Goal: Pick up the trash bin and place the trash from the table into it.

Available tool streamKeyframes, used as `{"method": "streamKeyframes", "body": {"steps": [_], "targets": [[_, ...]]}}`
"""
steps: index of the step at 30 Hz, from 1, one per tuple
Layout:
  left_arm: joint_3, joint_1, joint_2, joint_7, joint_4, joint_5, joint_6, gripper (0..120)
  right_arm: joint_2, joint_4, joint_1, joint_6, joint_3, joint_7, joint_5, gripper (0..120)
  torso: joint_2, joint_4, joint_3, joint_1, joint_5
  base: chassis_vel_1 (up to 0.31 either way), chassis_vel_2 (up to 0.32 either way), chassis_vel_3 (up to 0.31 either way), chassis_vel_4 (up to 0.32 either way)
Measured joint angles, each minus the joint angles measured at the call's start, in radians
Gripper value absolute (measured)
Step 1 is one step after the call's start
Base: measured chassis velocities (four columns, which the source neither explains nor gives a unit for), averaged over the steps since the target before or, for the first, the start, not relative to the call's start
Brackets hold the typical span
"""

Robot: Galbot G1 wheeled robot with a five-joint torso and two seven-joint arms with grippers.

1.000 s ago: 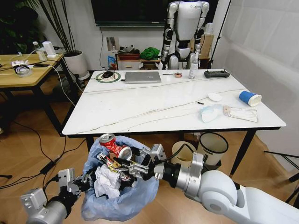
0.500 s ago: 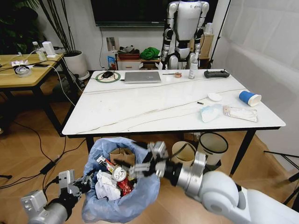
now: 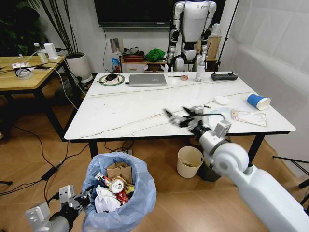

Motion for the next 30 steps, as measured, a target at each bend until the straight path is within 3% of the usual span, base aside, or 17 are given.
{"method": "streamKeyframes", "body": {"steps": [7, 13, 22, 30], "targets": [[-0.009, -0.006, 0.009, 0.011, -0.015, 0.000, 0.001, 0, 0.039, -0.254, 0.062, 0.011, 0.050, -0.031, -0.143, 100, 0.000, -0.0001, 0.000, 0.000, 0.0000, 0.000, 0.000, 0.000, 0.000], [-0.010, -0.007, 0.006, 0.016, -0.019, 0.003, 0.001, 0, 0.048, -0.354, 0.082, 0.036, 0.052, -0.069, -0.171, 100, 0.000, 0.0000, 0.000, 0.000, 0.0000, 0.000, 0.000, 0.000, 0.000], [-0.009, -0.017, 0.004, 0.018, -0.019, 0.004, 0.001, 0, 0.055, -0.399, 0.089, 0.051, 0.053, -0.092, -0.181, 98, 0.000, -0.0002, 0.000, 0.000, -0.0001, 0.000, 0.000, 0.000, 0.000], [-0.011, -0.022, 0.004, 0.019, -0.019, 0.001, 0.002, 0, 0.063, -0.431, 0.107, 0.063, 0.043, -0.103, -0.186, 70, 0.000, 0.0000, 0.000, 0.000, -0.0002, 0.000, 0.000, 0.000, 0.000]]}}
